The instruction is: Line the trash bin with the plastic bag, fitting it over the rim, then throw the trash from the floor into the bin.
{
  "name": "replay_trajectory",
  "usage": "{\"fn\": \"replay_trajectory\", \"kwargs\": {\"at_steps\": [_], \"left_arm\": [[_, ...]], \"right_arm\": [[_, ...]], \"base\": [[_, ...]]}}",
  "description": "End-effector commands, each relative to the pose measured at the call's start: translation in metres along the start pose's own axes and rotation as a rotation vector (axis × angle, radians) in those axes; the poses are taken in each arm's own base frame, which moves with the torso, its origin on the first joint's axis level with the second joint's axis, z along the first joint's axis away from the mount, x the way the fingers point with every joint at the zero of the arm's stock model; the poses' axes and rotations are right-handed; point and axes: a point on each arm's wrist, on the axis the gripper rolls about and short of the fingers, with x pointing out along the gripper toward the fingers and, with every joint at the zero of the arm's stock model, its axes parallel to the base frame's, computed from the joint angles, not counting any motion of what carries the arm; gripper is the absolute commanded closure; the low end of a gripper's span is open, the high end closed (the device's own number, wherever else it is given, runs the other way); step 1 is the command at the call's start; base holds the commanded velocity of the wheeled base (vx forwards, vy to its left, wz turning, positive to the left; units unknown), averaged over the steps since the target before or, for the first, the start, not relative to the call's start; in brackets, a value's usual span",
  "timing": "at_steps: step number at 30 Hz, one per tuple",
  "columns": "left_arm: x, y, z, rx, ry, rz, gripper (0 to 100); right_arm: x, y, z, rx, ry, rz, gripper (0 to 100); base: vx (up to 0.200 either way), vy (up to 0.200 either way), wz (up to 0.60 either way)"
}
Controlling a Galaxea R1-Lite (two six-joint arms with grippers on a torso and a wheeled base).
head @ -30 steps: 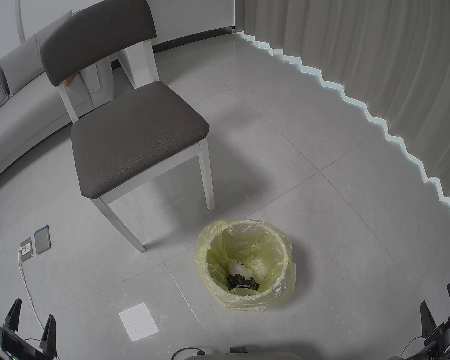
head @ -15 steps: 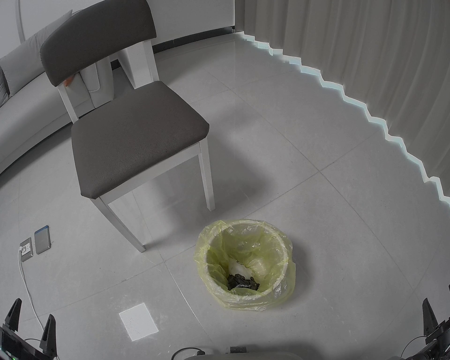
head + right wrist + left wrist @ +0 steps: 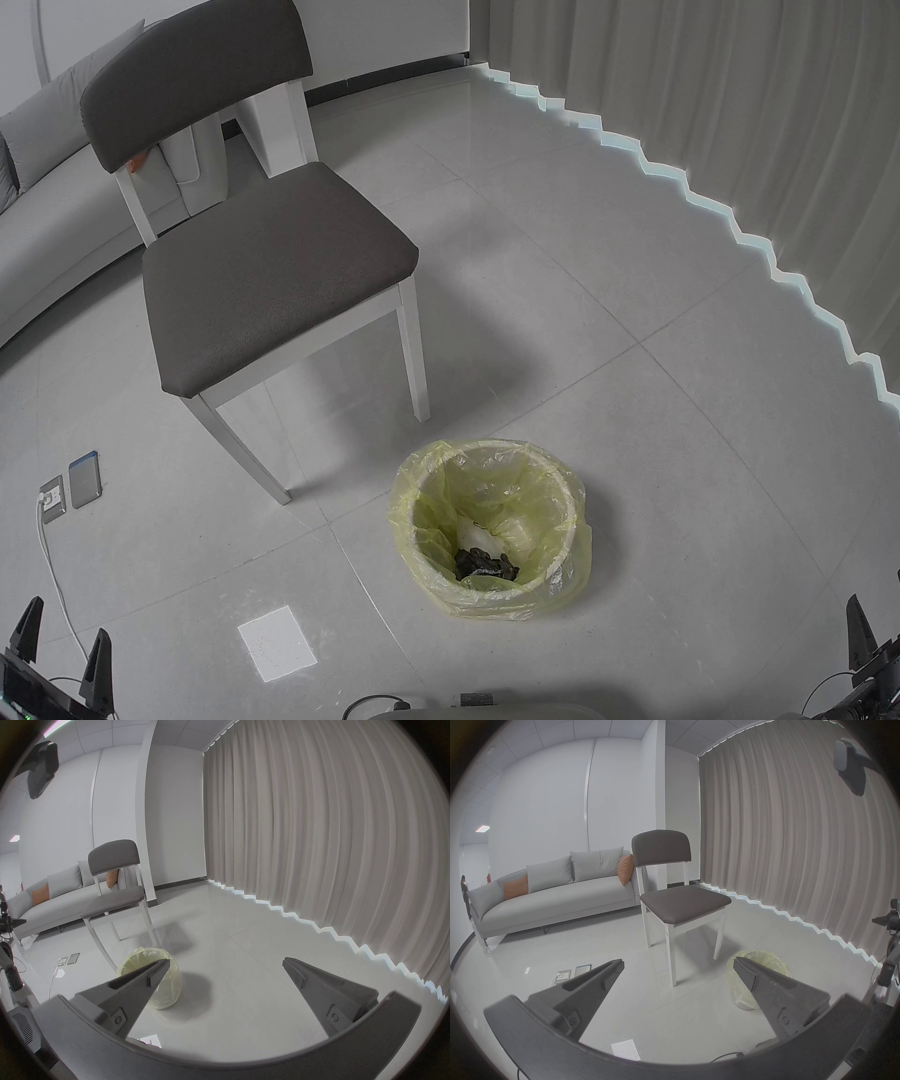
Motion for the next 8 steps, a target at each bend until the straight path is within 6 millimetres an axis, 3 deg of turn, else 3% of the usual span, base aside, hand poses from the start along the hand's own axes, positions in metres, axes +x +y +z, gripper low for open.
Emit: {"fn": "replay_trajectory", "kwargs": {"at_steps": [1,8], "left_arm": [[0.0004,0.0000,-0.0051,0.000,0.006,0.001,0],[0.0004,0.0000,-0.0051,0.000,0.006,-0.001,0]], "right_arm": [[0.0003,-0.0002,-0.0052,-0.002,0.004,0.000,0],[0.0003,-0.0002,-0.0052,0.003,0.004,-0.002,0]], "base": [[0.000,0.000,0.00],[0.000,0.000,0.00]]}}
